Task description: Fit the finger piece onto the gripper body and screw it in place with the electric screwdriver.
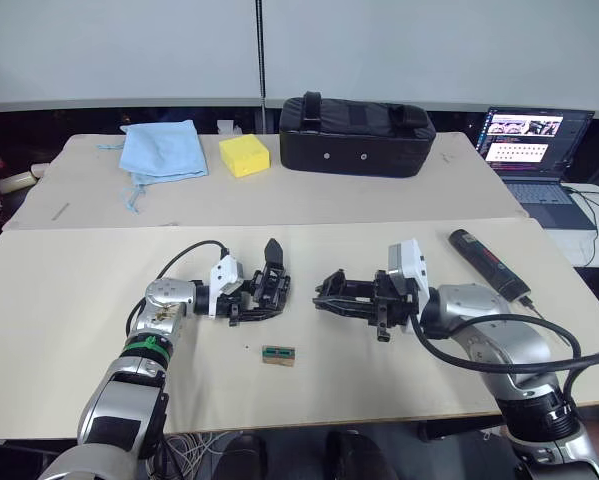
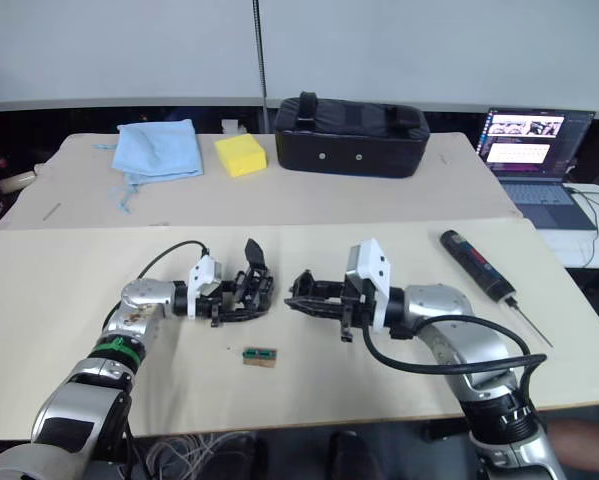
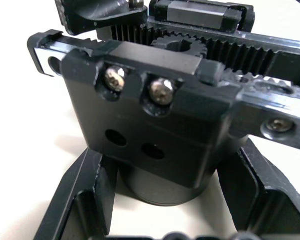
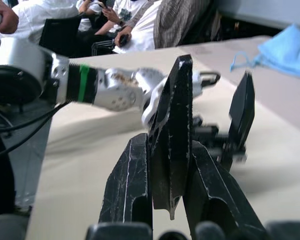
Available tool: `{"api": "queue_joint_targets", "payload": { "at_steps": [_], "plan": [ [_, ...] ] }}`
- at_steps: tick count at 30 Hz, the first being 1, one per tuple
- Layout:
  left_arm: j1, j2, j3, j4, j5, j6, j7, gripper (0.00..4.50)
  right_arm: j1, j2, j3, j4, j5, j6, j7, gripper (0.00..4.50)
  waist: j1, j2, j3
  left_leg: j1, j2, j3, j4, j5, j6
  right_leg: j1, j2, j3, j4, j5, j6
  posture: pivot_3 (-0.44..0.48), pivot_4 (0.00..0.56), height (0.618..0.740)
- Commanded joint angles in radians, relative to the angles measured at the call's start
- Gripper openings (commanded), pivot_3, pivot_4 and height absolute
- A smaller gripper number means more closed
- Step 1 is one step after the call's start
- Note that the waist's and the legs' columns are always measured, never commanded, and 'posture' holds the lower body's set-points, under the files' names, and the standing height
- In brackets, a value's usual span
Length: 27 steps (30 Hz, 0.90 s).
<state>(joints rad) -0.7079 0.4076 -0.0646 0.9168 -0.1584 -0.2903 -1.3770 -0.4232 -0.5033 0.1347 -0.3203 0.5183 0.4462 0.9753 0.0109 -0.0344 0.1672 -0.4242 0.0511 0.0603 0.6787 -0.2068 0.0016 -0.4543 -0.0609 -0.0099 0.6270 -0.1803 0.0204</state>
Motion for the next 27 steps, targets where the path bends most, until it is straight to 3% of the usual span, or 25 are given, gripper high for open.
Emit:
{"api": "queue_joint_targets", "payload": {
  "at_steps": [1,10,27],
  "plan": [
    [0.006,-0.024,-0.001,-0.059,-0.008,0.019,0.018,2.33,-0.072,0.050,0.030,0.022,-0.036,-0.025,-0.035,0.43,0.003,0.000,0.000,0.000,0.000,0.000,0.000,0.000,0.000,0.000,0.000,0.000,0.000,0.000,0.000,0.000,0.150,0.740],
    [0.026,-0.033,-0.028,-0.142,0.020,0.087,0.061,2.33,-0.183,0.200,0.128,0.201,-0.165,-0.085,-0.086,0.43,0.005,0.000,0.000,-0.001,-0.001,0.000,0.001,0.000,0.000,0.000,0.000,0.000,0.000,0.001,-0.002,0.000,0.150,0.740],
    [0.069,-0.025,-0.045,-0.190,0.043,0.130,0.108,2.33,-0.197,0.284,0.171,0.376,-0.263,-0.164,-0.067,0.43,0.000,0.000,0.000,0.000,0.000,0.000,0.001,0.000,0.000,0.000,0.000,0.000,0.001,0.001,-0.002,0.000,0.150,0.740]
  ]
}}
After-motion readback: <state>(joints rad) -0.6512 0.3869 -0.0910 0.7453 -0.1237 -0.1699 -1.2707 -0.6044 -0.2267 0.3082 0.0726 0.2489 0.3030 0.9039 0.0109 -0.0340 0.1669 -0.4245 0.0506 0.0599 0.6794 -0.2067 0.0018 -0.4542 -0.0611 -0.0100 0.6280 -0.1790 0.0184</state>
